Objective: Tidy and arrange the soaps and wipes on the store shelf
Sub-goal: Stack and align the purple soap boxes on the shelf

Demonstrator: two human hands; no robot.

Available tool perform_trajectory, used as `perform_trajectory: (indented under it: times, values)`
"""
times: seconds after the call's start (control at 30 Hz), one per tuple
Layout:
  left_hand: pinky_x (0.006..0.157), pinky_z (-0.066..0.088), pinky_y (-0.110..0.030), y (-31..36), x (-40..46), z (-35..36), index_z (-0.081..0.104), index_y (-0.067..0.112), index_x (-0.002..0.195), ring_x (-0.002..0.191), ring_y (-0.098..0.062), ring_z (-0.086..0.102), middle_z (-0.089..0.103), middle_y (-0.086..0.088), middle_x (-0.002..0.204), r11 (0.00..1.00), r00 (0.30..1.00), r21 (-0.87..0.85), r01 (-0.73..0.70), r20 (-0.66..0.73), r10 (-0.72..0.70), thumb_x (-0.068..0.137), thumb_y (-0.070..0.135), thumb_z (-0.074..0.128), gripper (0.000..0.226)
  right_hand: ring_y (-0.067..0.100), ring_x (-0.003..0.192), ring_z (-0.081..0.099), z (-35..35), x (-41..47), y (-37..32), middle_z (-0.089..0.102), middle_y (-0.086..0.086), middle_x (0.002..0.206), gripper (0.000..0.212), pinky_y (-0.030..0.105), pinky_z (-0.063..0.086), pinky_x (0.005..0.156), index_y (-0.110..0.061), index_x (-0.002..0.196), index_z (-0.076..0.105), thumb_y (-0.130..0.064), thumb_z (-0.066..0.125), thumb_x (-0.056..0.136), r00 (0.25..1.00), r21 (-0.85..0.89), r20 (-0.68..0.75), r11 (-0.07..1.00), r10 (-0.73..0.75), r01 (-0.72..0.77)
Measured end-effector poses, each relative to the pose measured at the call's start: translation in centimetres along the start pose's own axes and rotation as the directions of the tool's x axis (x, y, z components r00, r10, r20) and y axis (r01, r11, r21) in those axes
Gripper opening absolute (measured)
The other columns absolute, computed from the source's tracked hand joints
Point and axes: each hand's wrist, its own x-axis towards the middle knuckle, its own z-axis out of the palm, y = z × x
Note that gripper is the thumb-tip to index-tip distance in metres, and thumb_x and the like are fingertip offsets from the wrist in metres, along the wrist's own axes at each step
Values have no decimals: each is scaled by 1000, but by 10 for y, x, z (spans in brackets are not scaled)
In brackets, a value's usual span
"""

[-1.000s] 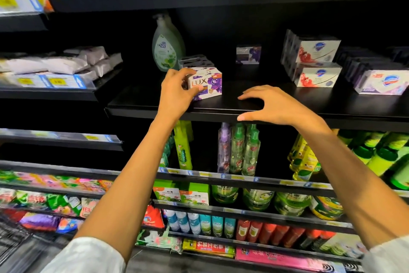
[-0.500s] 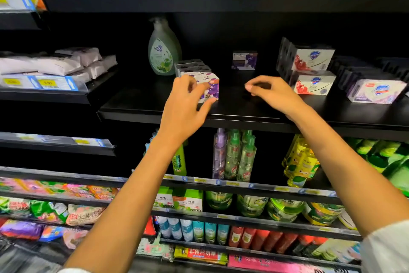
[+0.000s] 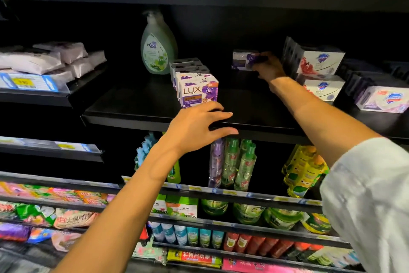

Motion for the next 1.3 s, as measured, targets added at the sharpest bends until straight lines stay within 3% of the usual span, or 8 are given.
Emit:
perform_trajectory:
  times: [0.2,0.37,0.53,0.63,0.8,1.03,1.2,1.3]
  values:
    - [72,26,-4,-1,0,-1,64,41,139,120,0,53,54,22,140,999,999,9,40,12,-40,91,79,44,65,25,133,54,14,28,1,55,10,148,73,36,49,108,-13,154,39,2,72,91,999,100,37,994,30,-34]
    - [82,37,-19,-1,0,-3,62,42,140,128,-2,50,52,21,144,999,998,-9,48,46,-47,90,80,42,66,26,136,53,22,53,5,55,10,147,75,41,50,110,-12,151,45,7,74,85,997,105,-17,991,81,-79]
    - [81,40,-22,0,1,-1,62,43,140,125,-2,52,52,22,143,998,997,0,60,57,-59,89,81,40,68,26,107,65,24,59,12,66,10,115,56,32,59,76,-14,115,58,10,85,72,993,113,-29,988,112,-108]
    - [78,42,-23,-1,0,1,64,42,138,120,-1,54,54,23,139,998,998,-4,60,32,-60,88,82,41,68,25,110,69,25,62,21,70,8,119,56,37,63,83,-7,119,65,0,91,70,994,75,-27,992,102,-100]
    - [79,48,-28,0,0,0,66,41,137,123,-1,54,57,20,138,998,998,-19,58,21,-57,89,82,44,67,21,96,65,18,38,10,64,12,112,44,15,53,50,-9,112,56,6,82,80,999,85,-13,995,46,-45]
    - [88,44,-26,6,0,-5,68,40,134,129,-4,53,58,18,141,994,997,-68,82,22,-81,86,78,54,62,9,66,63,-4,0,-3,73,17,106,37,29,53,58,-7,109,62,-4,84,80,1000,166,8,986,8,-10]
    - [99,46,-31,7,4,-7,67,42,134,130,-4,51,55,21,142,983,984,-109,150,111,-137,82,84,49,69,29,107,73,-40,-61,-19,73,20,118,25,46,62,79,-9,106,66,5,75,86,997,407,82,913,-1,-33]
    - [102,51,-36,6,3,-6,74,35,124,121,-2,58,65,19,129,961,990,-240,137,50,-128,87,78,52,61,29,106,75,-62,-99,-21,77,17,113,27,48,63,87,-2,113,70,4,75,87,994,501,111,863,14,-68]
